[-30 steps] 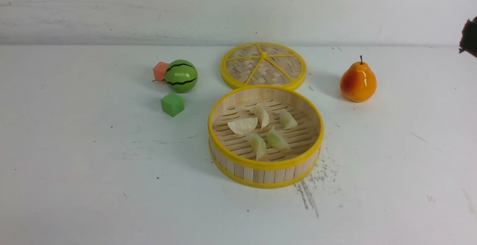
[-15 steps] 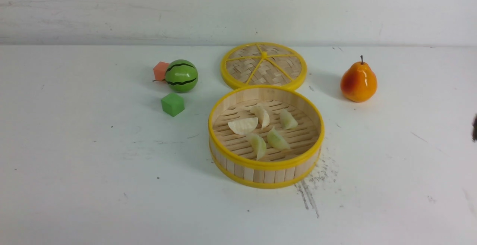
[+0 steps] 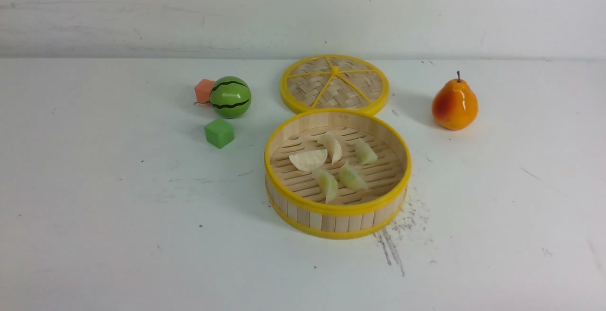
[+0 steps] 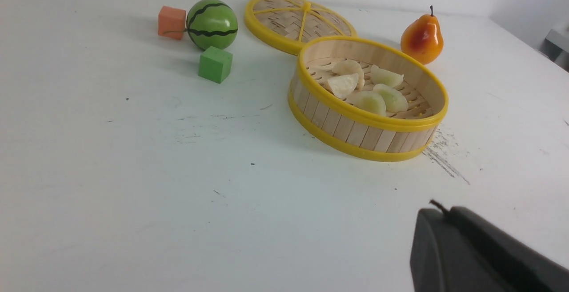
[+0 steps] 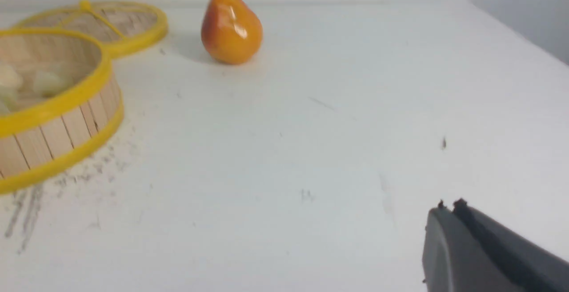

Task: Put the dumplings into the steamer on the white table.

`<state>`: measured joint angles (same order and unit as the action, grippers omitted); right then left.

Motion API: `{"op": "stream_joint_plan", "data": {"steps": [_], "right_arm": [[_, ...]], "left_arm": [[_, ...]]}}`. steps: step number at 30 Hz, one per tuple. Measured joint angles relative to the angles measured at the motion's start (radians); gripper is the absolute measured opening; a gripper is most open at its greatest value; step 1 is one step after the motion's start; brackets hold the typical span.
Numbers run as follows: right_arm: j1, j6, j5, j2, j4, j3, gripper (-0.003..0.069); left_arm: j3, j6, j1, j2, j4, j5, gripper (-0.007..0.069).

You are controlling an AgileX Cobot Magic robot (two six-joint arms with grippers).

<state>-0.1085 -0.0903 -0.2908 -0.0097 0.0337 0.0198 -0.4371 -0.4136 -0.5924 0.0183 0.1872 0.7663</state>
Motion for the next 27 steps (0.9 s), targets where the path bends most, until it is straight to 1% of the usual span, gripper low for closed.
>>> {"op": "stream_joint_plan", "data": {"steps": [4,11,27], "right_arm": [[0.002,-0.001,-0.034,0.0,-0.004,0.007,-0.0021],[0.032,-0.001,-0.071,0.0,-0.006,0.003,-0.0022],[0.032,-0.001,-0.085,0.0,-0.011,-0.001,-0.0015]], "left_arm": [[0.0,0.0,0.0,0.0,0.0,0.0,-0.0012],[0.0,0.0,0.0,0.0,0.0,0.001,-0.0006],[0.0,0.0,0.0,0.0,0.0,0.001,0.0006]]}}
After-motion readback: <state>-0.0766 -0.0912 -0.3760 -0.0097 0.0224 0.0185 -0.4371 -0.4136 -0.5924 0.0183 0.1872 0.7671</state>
